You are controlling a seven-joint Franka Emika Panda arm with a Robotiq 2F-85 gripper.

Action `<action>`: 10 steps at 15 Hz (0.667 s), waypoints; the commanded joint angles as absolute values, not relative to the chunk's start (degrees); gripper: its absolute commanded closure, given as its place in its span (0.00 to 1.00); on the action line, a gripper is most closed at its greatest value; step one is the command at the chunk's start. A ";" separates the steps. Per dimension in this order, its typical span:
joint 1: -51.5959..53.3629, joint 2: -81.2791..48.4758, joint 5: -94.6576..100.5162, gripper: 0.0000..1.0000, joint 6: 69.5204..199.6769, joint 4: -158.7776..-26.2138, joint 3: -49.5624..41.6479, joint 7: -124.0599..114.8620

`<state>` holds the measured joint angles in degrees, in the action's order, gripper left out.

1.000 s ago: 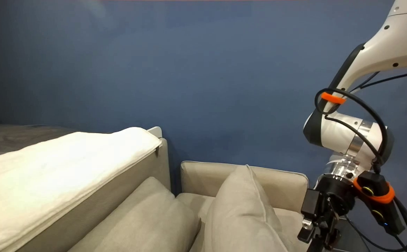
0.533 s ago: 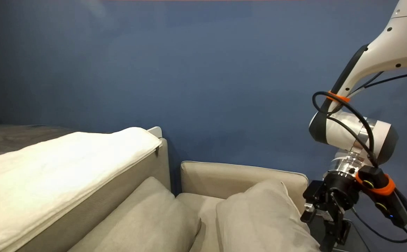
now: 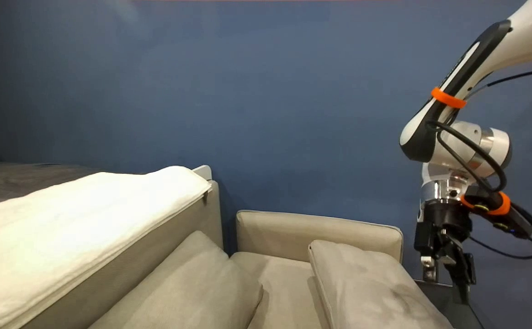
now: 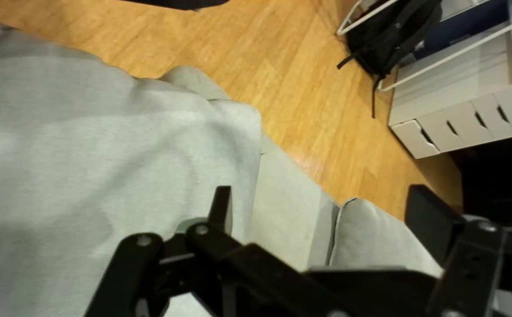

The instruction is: Move the pillow on the right to the left

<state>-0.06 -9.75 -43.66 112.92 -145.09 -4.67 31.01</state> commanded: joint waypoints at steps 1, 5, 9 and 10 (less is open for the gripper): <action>0.22 0.79 -30.24 0.00 111.76 -144.94 -3.45 17.09; 0.71 8.38 -16.76 0.00 107.99 -142.01 -0.96 6.11; 1.15 15.04 -5.57 0.00 104.46 -140.16 2.02 0.42; 1.32 16.36 -3.06 0.00 104.26 -139.95 2.74 -0.23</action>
<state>0.72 11.44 -10.01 106.38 -140.25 0.84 3.56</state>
